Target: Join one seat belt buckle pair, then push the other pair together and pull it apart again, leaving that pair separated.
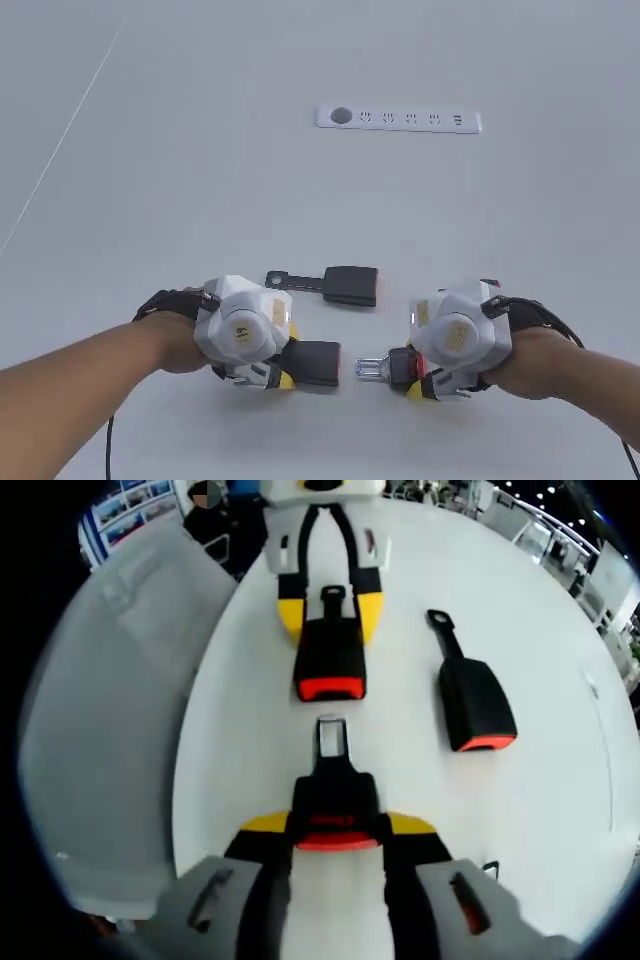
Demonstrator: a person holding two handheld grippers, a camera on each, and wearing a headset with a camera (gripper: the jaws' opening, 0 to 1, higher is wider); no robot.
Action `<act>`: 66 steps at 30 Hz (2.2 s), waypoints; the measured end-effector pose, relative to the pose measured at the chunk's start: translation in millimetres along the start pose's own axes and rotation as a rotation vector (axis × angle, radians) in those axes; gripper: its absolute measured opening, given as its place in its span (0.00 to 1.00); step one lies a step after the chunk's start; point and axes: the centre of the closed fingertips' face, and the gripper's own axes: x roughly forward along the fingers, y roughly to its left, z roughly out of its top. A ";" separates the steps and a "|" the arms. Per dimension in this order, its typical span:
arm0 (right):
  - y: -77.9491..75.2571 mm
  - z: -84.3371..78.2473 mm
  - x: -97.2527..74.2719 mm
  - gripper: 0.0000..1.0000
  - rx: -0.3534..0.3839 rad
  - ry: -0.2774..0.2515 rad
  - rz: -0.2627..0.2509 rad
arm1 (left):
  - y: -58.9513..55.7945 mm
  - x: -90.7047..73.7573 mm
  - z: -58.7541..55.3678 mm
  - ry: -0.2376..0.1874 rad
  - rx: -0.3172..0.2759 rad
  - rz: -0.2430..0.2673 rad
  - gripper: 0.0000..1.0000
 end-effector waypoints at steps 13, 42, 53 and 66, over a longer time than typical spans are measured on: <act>0.2 18.2 7.1 0.35 0.010 -0.037 0.005 | 0.0 -0.7 0.5 0.005 0.000 -0.001 0.32; -0.7 43.2 17.9 0.32 0.029 -0.069 -0.007 | 1.1 1.6 1.1 0.025 0.003 -0.002 0.31; -3.5 42.2 19.4 0.32 0.042 -0.048 -0.004 | 1.6 3.2 -1.1 0.028 0.000 -0.008 0.31; -1.6 41.4 18.2 0.32 0.011 -0.078 -0.005 | 1.9 2.2 -0.6 0.006 0.034 -0.019 0.31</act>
